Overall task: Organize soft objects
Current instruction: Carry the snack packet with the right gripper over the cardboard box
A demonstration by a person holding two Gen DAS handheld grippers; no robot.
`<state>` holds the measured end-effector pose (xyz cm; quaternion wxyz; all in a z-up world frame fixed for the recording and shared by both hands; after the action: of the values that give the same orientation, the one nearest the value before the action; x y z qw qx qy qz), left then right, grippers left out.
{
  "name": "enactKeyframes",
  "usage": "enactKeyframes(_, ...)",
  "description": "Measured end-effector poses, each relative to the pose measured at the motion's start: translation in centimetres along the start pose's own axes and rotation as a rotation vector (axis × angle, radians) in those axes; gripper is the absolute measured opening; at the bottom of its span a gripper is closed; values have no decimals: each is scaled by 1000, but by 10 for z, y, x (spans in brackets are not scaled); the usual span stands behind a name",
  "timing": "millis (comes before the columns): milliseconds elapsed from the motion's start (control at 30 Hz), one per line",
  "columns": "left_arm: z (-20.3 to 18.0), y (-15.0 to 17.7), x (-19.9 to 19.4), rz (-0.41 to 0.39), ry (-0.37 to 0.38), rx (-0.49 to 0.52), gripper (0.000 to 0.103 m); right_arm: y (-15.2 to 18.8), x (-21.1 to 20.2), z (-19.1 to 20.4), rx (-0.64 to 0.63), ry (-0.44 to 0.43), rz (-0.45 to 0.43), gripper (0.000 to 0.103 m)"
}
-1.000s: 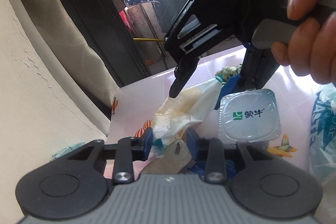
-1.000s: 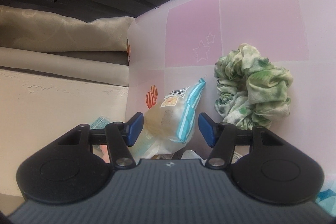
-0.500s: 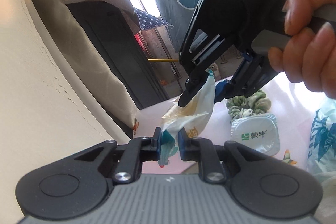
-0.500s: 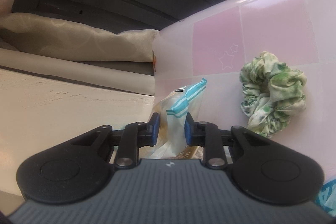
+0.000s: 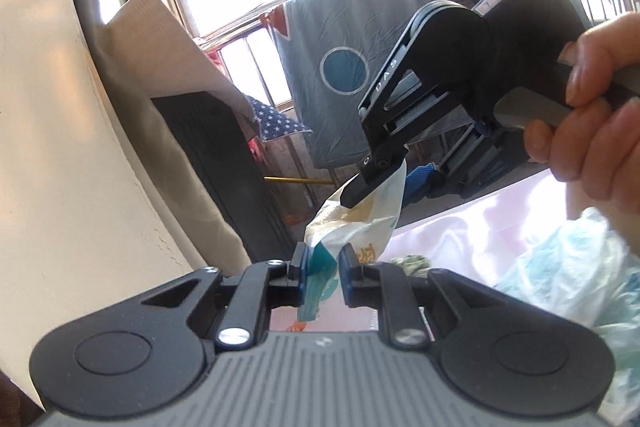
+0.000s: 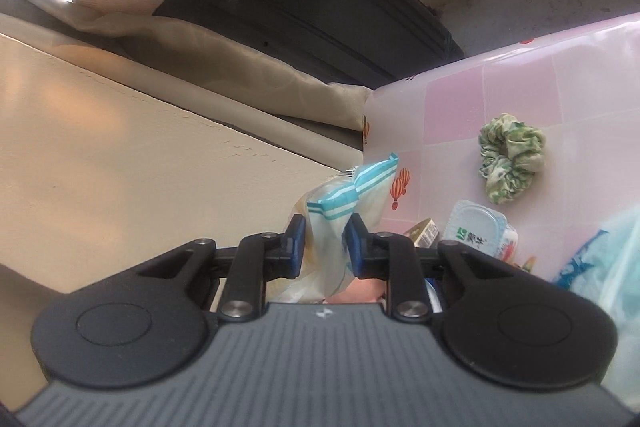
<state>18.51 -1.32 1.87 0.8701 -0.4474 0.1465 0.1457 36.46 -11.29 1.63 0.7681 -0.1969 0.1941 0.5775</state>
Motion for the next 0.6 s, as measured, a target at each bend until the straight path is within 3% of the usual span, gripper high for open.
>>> enactKeyframes(400,-98,-64,-89,-172,295,28,19,64,-197,-78,82,13,-206,20)
enactKeyframes(567,-147,-76,-100,-227,412,76,44,81,-281,-132,154,57,-347,19)
enactKeyframes(600,-153,-75,-100,-229,424,86,44,84,-296,-143,174,65,-375,19)
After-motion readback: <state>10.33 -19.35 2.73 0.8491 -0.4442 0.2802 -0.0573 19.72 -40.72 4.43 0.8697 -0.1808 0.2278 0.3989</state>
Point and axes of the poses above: each gripper's, at about its wrist camera, not at the fingertips, and x roughly the way its jaws point, z to its left, y to its underside, the point moved 3 cm from there along x, roughly the way its jaws point, and after that the axes turned 14 degrees about x, right-handed, at the moved point
